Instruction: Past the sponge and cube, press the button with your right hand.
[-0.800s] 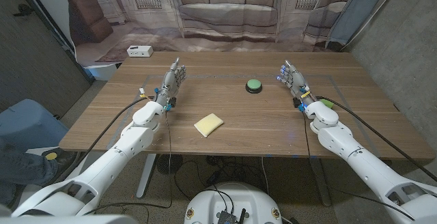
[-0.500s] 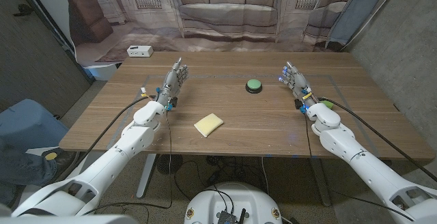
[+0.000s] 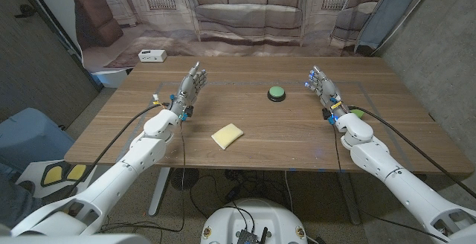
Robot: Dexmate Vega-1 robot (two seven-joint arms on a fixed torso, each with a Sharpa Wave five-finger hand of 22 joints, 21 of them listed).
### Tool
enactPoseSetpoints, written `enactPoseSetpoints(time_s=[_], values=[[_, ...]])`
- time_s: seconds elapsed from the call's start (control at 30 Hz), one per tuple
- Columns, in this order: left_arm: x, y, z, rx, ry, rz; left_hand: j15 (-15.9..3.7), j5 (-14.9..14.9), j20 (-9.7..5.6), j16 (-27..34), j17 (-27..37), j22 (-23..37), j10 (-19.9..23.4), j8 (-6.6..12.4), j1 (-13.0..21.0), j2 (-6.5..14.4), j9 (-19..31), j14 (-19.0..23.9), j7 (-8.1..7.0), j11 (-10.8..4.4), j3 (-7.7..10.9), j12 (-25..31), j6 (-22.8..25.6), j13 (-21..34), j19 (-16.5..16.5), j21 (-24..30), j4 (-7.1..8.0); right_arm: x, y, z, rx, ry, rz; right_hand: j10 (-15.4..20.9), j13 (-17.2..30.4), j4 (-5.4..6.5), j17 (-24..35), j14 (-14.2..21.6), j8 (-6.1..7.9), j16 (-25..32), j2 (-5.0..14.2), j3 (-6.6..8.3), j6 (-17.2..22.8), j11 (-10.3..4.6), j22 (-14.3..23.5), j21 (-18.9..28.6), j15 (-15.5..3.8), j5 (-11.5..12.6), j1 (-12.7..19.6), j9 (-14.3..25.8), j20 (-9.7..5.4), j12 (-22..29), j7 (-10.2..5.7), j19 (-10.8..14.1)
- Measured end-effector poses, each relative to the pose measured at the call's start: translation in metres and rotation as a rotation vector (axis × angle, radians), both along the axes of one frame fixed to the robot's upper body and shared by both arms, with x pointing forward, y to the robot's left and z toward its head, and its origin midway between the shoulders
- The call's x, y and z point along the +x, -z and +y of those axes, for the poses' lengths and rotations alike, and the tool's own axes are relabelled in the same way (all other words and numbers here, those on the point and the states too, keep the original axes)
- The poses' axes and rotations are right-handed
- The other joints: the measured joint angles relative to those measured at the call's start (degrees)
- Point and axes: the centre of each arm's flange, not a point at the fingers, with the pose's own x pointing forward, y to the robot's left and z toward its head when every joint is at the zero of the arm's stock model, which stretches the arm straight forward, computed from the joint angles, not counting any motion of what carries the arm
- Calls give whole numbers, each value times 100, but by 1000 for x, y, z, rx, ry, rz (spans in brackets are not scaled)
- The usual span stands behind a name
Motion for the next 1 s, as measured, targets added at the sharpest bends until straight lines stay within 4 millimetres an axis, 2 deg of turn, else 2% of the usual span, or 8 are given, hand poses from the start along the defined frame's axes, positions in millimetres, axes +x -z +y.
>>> enactPoseSetpoints(time_s=[0.53, 0.63, 0.77, 1.0], values=[[-4, -3, 0, 15, -23, -7, 13, 0, 12, 32, -1, -1, 102, 40, 95, 95, 0, 129, 14, 41, 41, 44, 182, -68, 175, -36, -41, -12, -11, 3, -53, -39, -67, 31, -53, 0, -26, 19, 1, 44, 0, 0, 122, 31, 0, -46, 20, 44, 0, -2, -31, 0, -21, 34], [-6, -3, -2, 17, -24, -10, 13, 0, 12, 32, -1, -1, 101, 40, 96, 96, -1, 129, 5, 41, 48, 44, 191, -68, 175, -63, -48, -15, -12, 4, -68, -38, -82, 52, -64, 0, -57, 19, 64, 44, 26, 0, 281, 10, -1, -89, 19, 44, 22, -2, -1, 0, -7, 63], [-8, -3, -5, 18, -26, -15, 14, 0, -88, 32, -1, -1, 183, 40, 141, 141, -1, 213, 26, 61, 71, 44, 281, -94, 275, -63, -70, -19, -15, 6, -90, -31, -105, 61, -80, 0, -79, 19, 107, 44, 61, 0, 388, 0, -1, -124, 20, 44, 14, 3, -1, 0, 21, 62], [-14, -1, -6, 24, -31, -20, 3, 0, -104, 32, -1, -1, 223, 40, 171, 171, -2, 263, 66, 39, 71, 44, 335, -121, 340, -84, -70, -25, -19, 9, -122, -17, -144, 61, -103, 0, -106, 50, 77, 44, 61, 0, 313, 0, -1, -165, -12, 44, 14, 14, 21, 0, -54, 84]])
